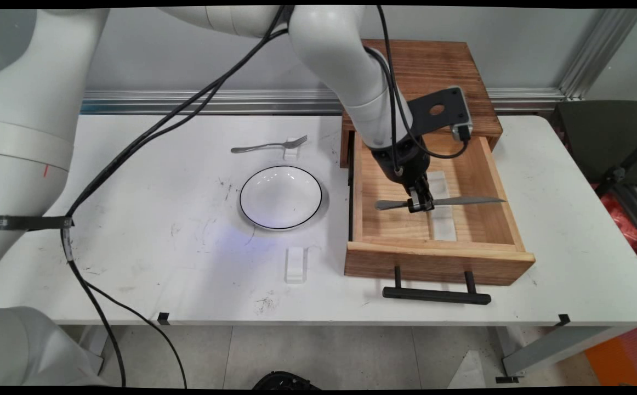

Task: Place the picked object into the drawer

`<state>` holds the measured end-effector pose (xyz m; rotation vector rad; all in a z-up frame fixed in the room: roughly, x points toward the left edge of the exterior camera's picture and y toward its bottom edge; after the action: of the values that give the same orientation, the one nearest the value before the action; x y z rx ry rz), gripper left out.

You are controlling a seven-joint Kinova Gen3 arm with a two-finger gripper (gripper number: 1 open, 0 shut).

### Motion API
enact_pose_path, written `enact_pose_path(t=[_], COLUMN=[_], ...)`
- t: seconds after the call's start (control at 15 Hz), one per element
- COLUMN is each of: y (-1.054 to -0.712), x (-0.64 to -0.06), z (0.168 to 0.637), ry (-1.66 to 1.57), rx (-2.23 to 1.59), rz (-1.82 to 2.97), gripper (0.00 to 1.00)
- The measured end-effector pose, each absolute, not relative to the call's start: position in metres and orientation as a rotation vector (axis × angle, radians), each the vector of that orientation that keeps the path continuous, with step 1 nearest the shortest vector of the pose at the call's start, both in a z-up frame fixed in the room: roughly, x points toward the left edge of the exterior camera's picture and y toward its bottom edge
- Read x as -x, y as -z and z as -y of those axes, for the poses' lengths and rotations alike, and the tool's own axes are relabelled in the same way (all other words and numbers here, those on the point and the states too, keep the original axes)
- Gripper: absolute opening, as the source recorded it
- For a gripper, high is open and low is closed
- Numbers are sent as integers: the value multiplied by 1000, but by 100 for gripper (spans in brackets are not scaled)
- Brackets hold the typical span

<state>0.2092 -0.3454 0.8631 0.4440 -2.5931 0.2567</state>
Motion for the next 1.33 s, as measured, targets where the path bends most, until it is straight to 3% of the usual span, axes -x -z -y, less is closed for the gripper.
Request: enact_pose_path(t=[1.33], y=[-826], x=[-210], z=[344], ry=[-220], rx=[-507], rz=[2587], gripper=[0])
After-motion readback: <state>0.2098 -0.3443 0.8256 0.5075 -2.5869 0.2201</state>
